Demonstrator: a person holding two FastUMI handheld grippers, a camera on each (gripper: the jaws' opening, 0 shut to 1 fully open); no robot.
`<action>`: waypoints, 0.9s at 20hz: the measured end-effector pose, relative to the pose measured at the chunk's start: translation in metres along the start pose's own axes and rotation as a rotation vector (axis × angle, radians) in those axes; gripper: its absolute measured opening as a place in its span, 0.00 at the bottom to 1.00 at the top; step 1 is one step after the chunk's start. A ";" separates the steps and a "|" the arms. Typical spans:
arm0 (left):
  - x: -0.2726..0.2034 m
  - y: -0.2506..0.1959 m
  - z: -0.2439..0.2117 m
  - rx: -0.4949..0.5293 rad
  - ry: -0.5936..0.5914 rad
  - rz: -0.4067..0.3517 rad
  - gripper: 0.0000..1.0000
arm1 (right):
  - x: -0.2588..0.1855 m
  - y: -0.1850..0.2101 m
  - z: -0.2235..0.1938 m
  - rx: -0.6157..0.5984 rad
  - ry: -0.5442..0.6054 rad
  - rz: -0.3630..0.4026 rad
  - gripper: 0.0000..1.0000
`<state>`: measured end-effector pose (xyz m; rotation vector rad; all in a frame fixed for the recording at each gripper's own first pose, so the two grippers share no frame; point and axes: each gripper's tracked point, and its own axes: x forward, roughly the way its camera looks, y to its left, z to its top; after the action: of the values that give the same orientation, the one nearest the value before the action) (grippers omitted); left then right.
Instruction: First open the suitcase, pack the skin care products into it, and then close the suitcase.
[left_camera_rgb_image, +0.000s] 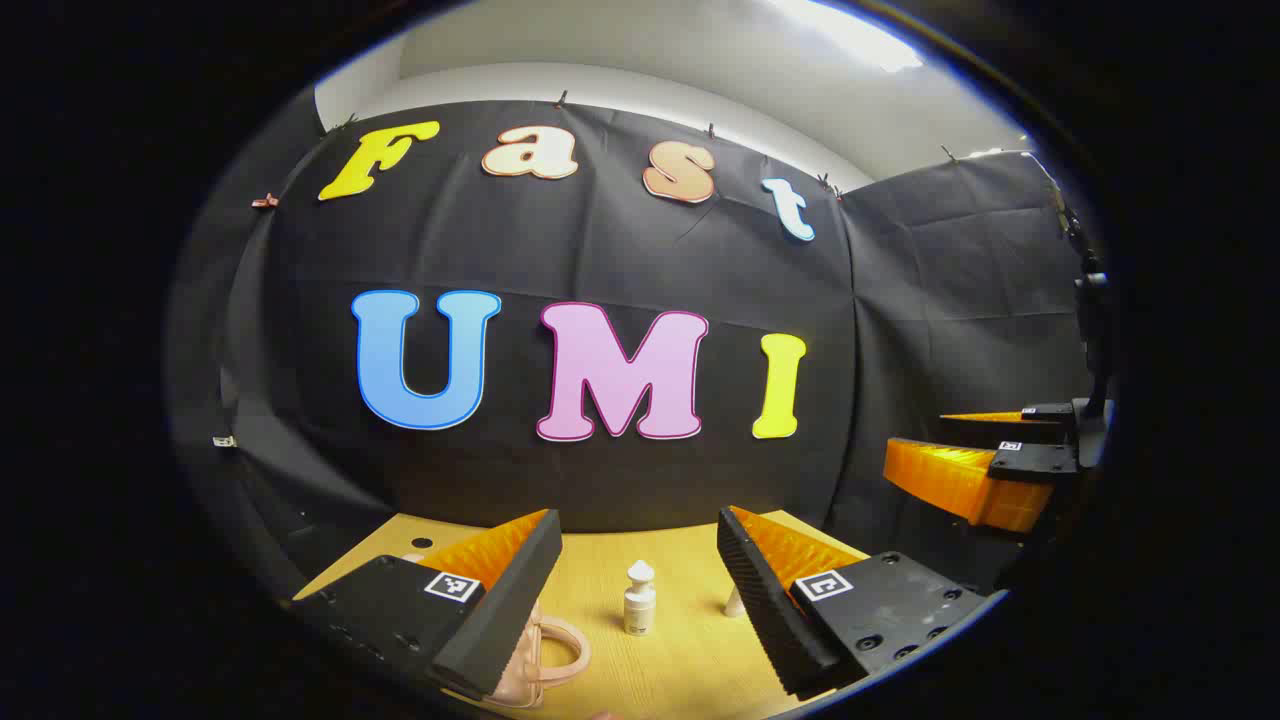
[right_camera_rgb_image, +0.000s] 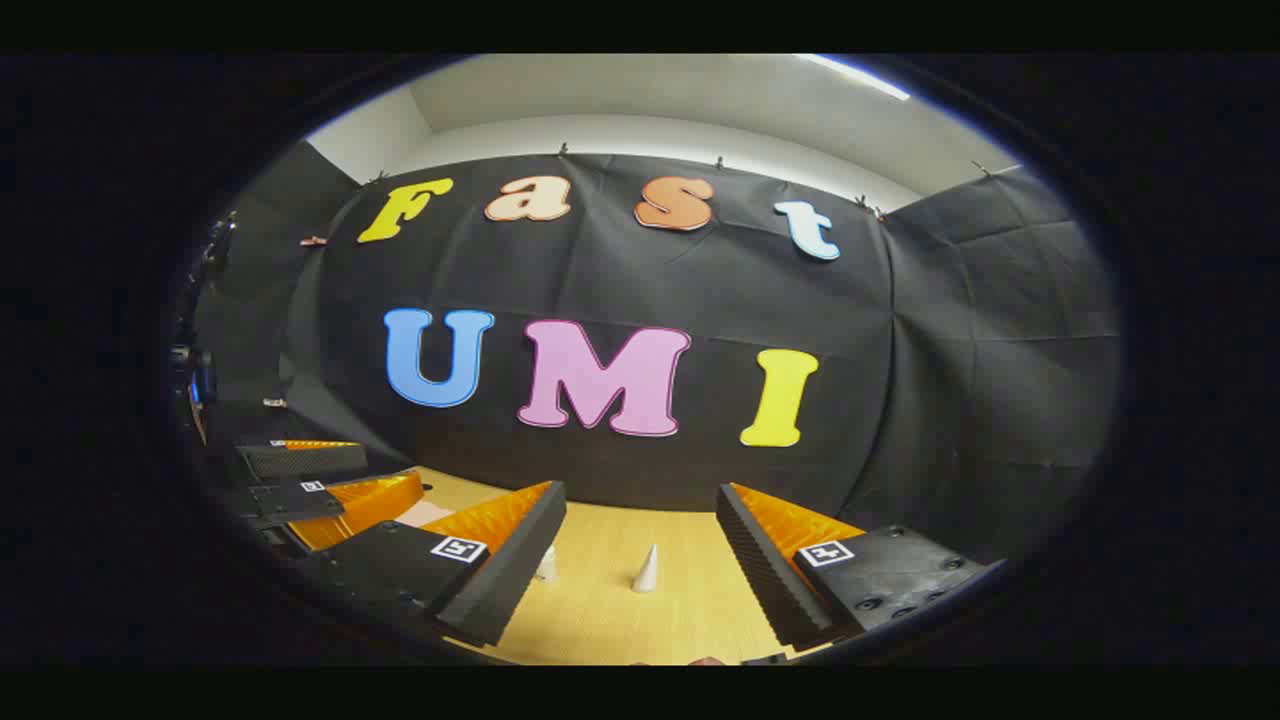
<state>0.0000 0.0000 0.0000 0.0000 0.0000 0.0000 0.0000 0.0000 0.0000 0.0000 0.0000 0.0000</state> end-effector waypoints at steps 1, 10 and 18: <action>-0.001 0.000 0.003 0.005 -0.003 -0.003 0.99 | -0.001 0.001 0.001 -0.003 -0.007 0.001 0.97; -0.002 0.009 0.012 -0.004 -0.009 0.013 0.98 | -0.004 0.006 0.005 -0.017 -0.021 -0.015 0.96; -0.005 0.004 -0.011 -0.025 0.045 -0.027 0.98 | -0.004 0.005 -0.006 -0.001 -0.002 -0.046 0.95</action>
<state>-0.0054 0.0043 -0.0106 -0.0245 0.0447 -0.0270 -0.0044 0.0046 -0.0058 -0.0014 -0.0018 -0.0462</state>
